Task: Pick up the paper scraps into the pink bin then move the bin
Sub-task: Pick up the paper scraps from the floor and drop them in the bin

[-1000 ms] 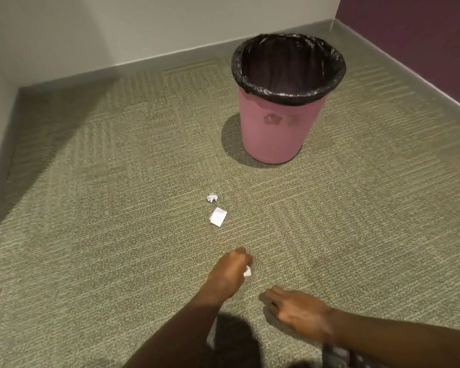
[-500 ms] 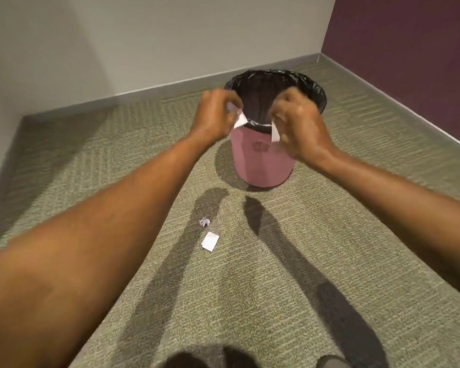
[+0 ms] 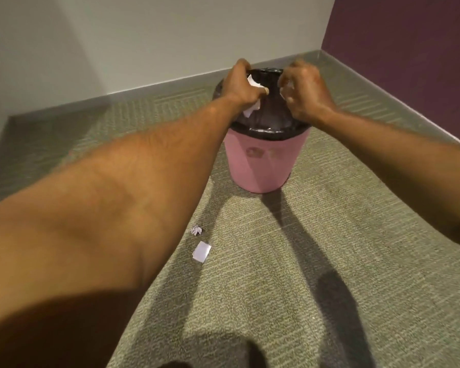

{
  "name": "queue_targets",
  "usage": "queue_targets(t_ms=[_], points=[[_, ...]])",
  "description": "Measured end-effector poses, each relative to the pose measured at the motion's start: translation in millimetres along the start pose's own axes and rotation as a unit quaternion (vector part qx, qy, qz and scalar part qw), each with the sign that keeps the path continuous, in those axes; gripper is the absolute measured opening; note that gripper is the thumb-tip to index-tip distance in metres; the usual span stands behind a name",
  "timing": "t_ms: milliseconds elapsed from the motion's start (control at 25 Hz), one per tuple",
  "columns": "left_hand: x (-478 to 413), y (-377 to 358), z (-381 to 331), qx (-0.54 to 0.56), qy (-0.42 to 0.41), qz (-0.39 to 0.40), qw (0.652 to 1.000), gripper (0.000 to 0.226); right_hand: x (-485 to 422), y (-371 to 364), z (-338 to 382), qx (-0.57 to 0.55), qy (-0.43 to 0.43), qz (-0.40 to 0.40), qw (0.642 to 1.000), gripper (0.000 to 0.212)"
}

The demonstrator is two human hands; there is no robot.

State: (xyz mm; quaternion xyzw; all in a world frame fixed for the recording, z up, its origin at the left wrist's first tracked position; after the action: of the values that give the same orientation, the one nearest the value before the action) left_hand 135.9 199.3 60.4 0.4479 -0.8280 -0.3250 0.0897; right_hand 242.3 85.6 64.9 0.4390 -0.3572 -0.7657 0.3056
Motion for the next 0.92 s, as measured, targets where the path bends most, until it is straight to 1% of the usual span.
queue_targets(t_ms=[80, 160, 240, 280, 320, 400, 440, 480, 520, 560, 600, 680, 720, 760, 800, 840, 920], points=[[-2, -5, 3, 0.027, 0.012, 0.009, 1.0, 0.057, -4, -8, 0, 0.002, -0.016, 0.004, 1.0, 0.015], [-2, 0, 3, 0.034, 0.001, -0.001, 0.999, 0.042, -6, -14, 0, 0.006, -0.029, 0.017, 0.999, 0.016], [1, 14, 6, 0.031, -0.031, -0.047, 0.998, 0.023, -4, -16, 3, 0.005, -0.042, 0.007, 0.999, 0.02], [4, 23, 10, 0.024, -0.045, -0.081, 0.995, 0.019, -1, -14, 6, 0.01, -0.038, -0.013, 0.999, 0.021], [8, 32, 18, 0.013, -0.048, -0.12, 0.991, 0.019, 4, -12, 12, 0.013, -0.022, -0.032, 0.999, 0.021], [22, 46, 51, -0.007, -0.012, -0.181, 0.983, 0.013, 22, -12, 37, -0.004, 0.053, -0.04, 0.998, 0.018], [32, 47, 78, -0.017, 0.021, -0.19, 0.981, 0.009, 34, -18, 54, -0.018, 0.108, -0.021, 0.994, 0.017], [45, 47, 107, -0.036, 0.057, -0.182, 0.981, 0.01, 49, -28, 74, -0.026, 0.166, 0.018, 0.986, 0.016], [57, 44, 138, -0.066, 0.084, -0.154, 0.982, 0.012, 66, -43, 93, -0.022, 0.221, 0.077, 0.972, 0.015], [70, 40, 167, -0.101, 0.098, -0.112, 0.984, 0.013, 85, -63, 111, -0.009, 0.269, 0.153, 0.951, 0.015], [81, 36, 192, -0.136, 0.095, -0.057, 0.984, 0.013, 107, -83, 124, 0.007, 0.303, 0.234, 0.924, 0.015], [102, 23, 228, -0.194, 0.064, 0.088, 0.975, 0.016, 152, -123, 140, 0.048, 0.342, 0.392, 0.853, 0.023], [114, 14, 240, -0.221, 0.043, 0.16, 0.961, 0.021, 172, -141, 144, 0.074, 0.357, 0.447, 0.817, 0.031], [126, 5, 251, -0.243, 0.026, 0.22, 0.944, 0.029, 189, -160, 146, 0.1, 0.369, 0.482, 0.789, 0.039], [139, -4, 259, -0.261, 0.014, 0.265, 0.928, 0.037, 202, -176, 146, 0.118, 0.369, 0.5, 0.775, 0.045], [150, -15, 268, -0.277, 0.004, 0.298, 0.914, 0.041, 212, -190, 143, 0.129, 0.355, 0.512, 0.771, 0.05], [173, -32, 277, -0.309, -0.018, 0.333, 0.891, 0.033, 232, -214, 134, 0.141, 0.343, 0.525, 0.766, 0.053]])
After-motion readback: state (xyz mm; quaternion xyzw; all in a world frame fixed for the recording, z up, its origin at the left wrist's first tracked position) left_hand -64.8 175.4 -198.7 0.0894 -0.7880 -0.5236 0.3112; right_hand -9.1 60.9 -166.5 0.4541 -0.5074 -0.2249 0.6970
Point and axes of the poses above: each hand's wrist, its own x-axis away from the middle knuckle, its own y-axis out of the back of the hand, z = x × y, the point moved 4 cm from there along -x, towards the middle knuckle, and after that the axes turned 3 degrees about y, right-handed, at the moved point
